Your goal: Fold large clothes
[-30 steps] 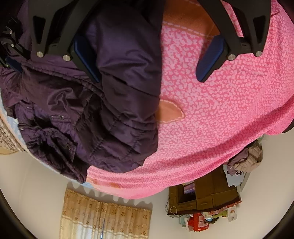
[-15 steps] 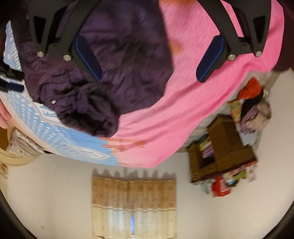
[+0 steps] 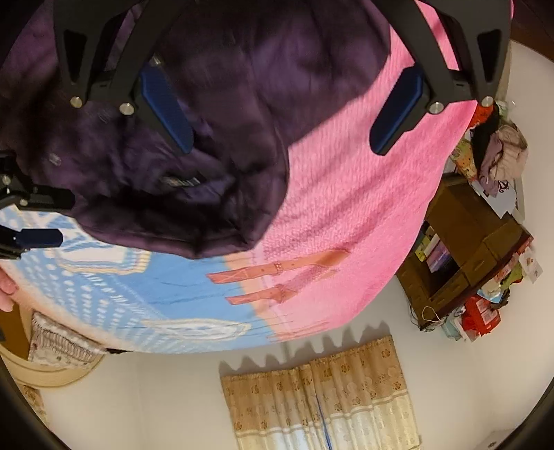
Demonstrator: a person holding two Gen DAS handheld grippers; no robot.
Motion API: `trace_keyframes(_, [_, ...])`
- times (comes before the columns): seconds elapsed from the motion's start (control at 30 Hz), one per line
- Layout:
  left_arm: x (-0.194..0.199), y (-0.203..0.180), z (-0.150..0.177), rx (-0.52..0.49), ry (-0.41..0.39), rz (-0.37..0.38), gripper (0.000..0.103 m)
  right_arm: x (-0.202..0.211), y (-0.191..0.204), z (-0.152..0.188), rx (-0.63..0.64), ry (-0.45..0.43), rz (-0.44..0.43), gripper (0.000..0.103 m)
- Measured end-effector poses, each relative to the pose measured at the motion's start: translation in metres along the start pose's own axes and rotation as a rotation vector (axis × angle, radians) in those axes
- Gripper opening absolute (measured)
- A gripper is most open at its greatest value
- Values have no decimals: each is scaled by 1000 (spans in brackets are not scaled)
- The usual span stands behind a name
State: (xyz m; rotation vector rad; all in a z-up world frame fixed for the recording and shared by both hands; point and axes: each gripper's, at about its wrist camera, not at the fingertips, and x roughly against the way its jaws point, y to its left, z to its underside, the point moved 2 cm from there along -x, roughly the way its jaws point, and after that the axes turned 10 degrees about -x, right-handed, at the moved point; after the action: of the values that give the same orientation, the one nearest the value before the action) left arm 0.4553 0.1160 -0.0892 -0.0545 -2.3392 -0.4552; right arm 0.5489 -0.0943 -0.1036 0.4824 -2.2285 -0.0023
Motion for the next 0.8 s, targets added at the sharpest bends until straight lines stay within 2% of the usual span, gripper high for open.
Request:
trace_keyframes(0.17, [-32, 4, -10, 33, 42, 45, 98, -32, 10, -17, 45, 13, 14, 67])
trace_keyframes(0.23, [-37, 0, -13, 22, 41, 71, 96, -41, 11, -20, 70, 20, 37, 67])
trace_keyframes(0.3, [-40, -5, -14, 1, 41, 64, 95, -51, 10, -21, 93, 30, 51, 63])
trace_keyframes(0.33, [-44, -6, -15, -10, 46, 66, 91, -55, 9, -19, 93, 41, 50, 51])
trace_keyframes(0.37, [-47, -9, -15, -24, 56, 74, 87, -60, 6, -18, 87, 60, 53, 28])
trace_keyframes(0.4, [-50, -13, -14, -40, 71, 80, 70, -64, 3, -15, 85, 77, 55, 20])
trace_keyframes(0.43, [-52, -14, -15, -52, 82, 98, 44, -65, 2, -13, 88, 80, 60, 18])
trace_keyframes(0.5, [-49, -17, -12, -78, 86, 107, 21, -57, 2, -8, 109, 67, 54, 14])
trace_keyframes(0.6, [-33, -15, -12, -106, 48, 118, 16, -38, 4, -4, 135, 43, 52, 12])
trace_keyframes(0.8, [15, -10, -2, -187, -43, 138, 14, -9, -2, 6, 173, 3, 81, 11])
